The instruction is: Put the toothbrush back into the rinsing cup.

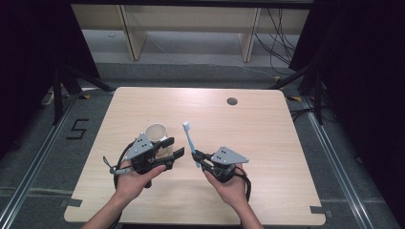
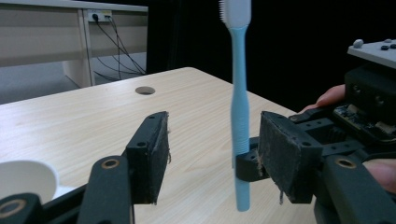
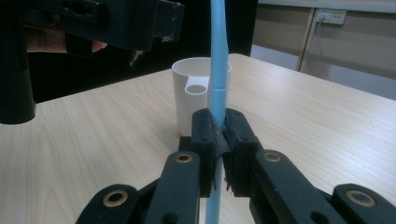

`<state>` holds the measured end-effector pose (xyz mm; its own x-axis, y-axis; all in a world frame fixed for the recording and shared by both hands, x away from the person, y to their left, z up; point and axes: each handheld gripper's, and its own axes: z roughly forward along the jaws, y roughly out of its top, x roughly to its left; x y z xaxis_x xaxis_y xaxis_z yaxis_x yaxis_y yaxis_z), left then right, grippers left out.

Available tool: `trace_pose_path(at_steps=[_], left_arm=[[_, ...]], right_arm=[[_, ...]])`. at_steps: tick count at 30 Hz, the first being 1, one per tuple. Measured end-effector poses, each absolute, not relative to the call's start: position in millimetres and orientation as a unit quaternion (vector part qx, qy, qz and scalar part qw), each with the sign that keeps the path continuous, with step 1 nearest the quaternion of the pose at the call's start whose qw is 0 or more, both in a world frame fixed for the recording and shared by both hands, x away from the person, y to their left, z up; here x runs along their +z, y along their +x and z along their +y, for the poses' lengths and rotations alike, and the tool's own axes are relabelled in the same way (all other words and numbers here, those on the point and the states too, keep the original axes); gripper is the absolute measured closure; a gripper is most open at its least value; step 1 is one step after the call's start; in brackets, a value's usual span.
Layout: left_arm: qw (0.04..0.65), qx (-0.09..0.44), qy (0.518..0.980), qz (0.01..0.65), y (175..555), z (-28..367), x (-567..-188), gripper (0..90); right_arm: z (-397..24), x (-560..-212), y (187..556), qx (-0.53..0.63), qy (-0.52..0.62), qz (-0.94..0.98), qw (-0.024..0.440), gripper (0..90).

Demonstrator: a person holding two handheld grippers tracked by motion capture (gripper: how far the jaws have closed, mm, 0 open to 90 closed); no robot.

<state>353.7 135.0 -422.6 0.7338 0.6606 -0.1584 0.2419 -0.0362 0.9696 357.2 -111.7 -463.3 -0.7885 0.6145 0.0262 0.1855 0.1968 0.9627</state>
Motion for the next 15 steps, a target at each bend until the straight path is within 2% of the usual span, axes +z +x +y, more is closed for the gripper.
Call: trace_pose_path(at_steps=[5,6,15], left_arm=[[0.616,0.154,0.704,0.318,358,127,-421,45.0],[0.616,0.152,0.705,0.318,359,125,-421,45.9],[0.627,0.146,0.697,0.316,362,116,-421,53.1]], right_arm=[[-110,-463,357,0.583,0.266,0.747,0.178,84.3],[-110,-463,357,0.582,0.262,0.744,0.198,84.3],[-109,-463,358,0.588,0.259,0.738,0.203,84.4]])
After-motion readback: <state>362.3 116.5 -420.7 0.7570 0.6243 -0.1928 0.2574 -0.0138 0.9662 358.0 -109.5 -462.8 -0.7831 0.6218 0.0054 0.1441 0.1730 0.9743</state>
